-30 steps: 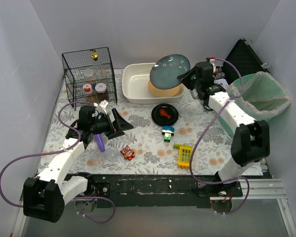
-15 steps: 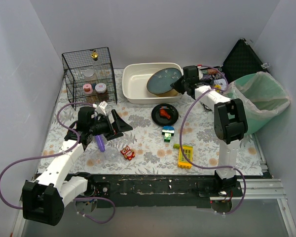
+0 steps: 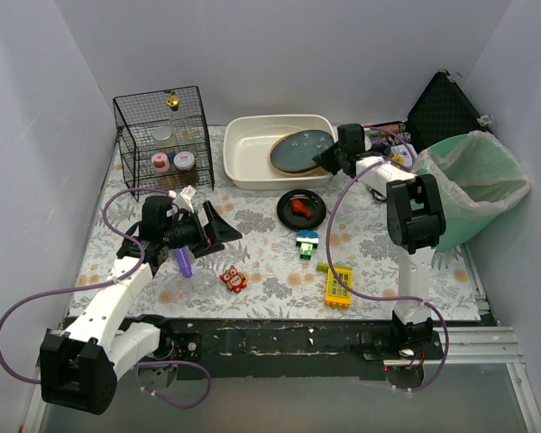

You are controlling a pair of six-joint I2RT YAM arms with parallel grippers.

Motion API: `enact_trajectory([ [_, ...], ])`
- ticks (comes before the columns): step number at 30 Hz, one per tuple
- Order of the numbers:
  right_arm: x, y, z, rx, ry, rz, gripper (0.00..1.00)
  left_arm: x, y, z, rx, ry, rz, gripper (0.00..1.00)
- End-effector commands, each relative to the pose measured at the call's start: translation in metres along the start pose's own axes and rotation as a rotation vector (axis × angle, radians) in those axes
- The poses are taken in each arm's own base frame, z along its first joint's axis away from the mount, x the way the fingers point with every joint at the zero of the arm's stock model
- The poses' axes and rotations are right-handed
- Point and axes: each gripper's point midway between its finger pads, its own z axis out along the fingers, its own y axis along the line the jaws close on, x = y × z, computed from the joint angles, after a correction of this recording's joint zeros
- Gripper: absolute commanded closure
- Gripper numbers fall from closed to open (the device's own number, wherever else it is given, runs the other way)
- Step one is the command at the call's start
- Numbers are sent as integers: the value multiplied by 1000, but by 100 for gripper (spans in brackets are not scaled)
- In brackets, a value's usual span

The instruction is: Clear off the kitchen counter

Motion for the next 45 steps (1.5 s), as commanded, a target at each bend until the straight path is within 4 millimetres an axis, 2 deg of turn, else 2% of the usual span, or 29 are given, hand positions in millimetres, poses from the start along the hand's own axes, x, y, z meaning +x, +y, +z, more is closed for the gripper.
enact_trajectory([
  [1,-34,70,-18,-221,-59,33,99,-9,-11,-6,15,-34,40,8],
  [4,-32,60,-13,-195,-47,34,98,-9,-13,-6,21,-33,42,8],
  [13,-25,41,-3,-153,10,53,65,-7,-12,-8,18,-35,39,7],
  [16,-25,39,-4,-143,16,41,59,-7,-12,-9,18,-36,40,7],
  [18,-27,40,-7,-135,13,25,48,-7,-12,-9,18,-36,40,7],
  [22,-31,37,-12,-80,11,-19,38,-8,-13,-9,16,-40,44,7],
  [28,-36,31,-14,13,22,-78,37,-8,-12,-8,14,-36,43,7],
  [32,-40,34,-17,36,25,-117,38,-8,-11,-8,14,-35,42,7],
  [36,-41,25,-18,95,27,-152,39,-7,-10,-7,14,-34,36,7],
  [45,-47,18,-32,161,9,-223,41,-5,-9,-7,16,-30,34,7],
])
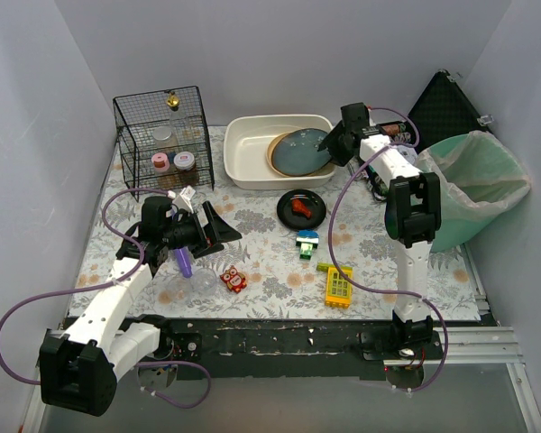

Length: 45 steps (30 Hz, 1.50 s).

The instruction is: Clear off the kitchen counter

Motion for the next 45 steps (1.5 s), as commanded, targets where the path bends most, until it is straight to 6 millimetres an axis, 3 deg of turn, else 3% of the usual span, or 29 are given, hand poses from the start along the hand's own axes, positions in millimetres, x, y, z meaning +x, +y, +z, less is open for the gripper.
enact_trajectory([
  [1,-21,12,-25,2,-61,-56,42,-6,-10,-5,23,-26,34,7],
  [12,-27,9,-40,25,-101,-110,44,-4,-5,-5,10,-30,35,7],
  [20,-42,3,-62,79,-162,-188,45,-7,6,-4,-44,-47,48,7],
  [26,-46,5,-96,56,-205,-222,46,-16,14,-5,-112,-74,74,7],
  [30,-42,7,-136,18,-245,-272,47,-24,18,-6,-155,-92,87,7],
  [33,-27,6,-161,-15,-245,-326,48,-30,18,-6,-173,-106,93,7],
  [38,24,-1,-189,-128,-148,-442,53,-38,19,-3,-188,-116,96,7],
  [45,96,-59,-217,-90,-13,-492,55,-44,20,5,-189,-106,96,7],
])
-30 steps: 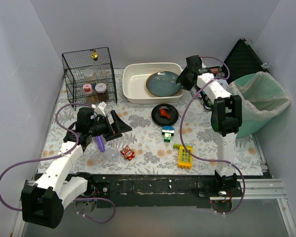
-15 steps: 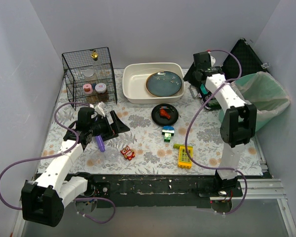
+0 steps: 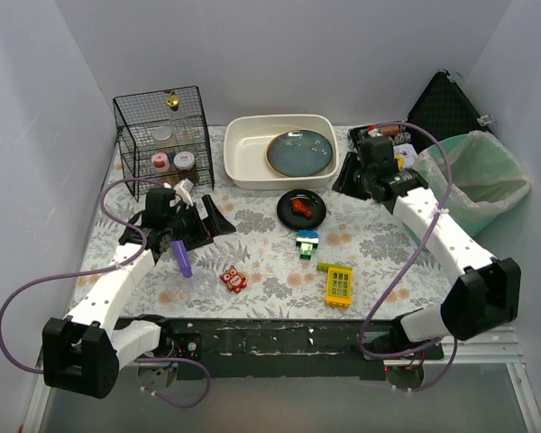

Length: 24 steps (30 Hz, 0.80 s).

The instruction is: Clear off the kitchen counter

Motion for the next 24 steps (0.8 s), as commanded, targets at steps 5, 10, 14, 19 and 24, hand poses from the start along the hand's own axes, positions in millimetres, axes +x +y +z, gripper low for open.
enact_trajectory([
  [5,105,-16,-17,-132,145,24,53,-11,-13,8,28,-19,40,7],
  [10,119,-28,-1,-124,109,92,51,-4,-22,13,43,-5,46,7],
  [14,125,-25,19,-148,137,147,45,-1,-24,11,50,-4,45,7],
  [19,131,-28,47,-214,183,282,42,2,-24,5,53,-9,48,6],
  [24,135,-37,66,-228,203,338,41,5,-24,3,55,-7,41,6],
])
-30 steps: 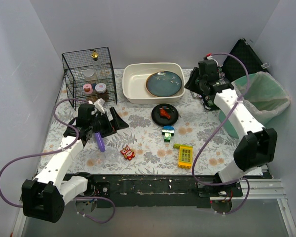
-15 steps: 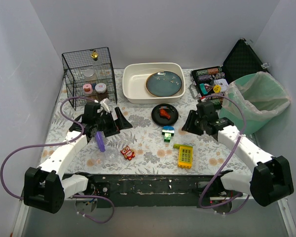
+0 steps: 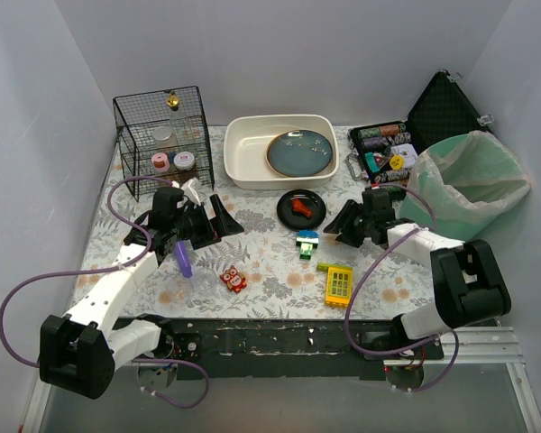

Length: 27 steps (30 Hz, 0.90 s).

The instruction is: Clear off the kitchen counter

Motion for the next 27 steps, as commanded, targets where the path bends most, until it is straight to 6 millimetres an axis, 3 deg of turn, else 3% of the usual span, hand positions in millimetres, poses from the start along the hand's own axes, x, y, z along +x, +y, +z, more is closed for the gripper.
enact_trajectory([
  [1,-15,19,11,-136,-22,41,41,-2,-6,-6,15,-26,8,6],
  [19,-32,11,55,-149,10,130,44,-2,-6,-10,6,-25,15,5],
  [22,-33,10,60,-138,13,129,50,-2,-5,-10,4,-25,16,5],
  [27,-33,8,68,-111,27,109,71,-1,-4,-9,1,-23,16,5],
])
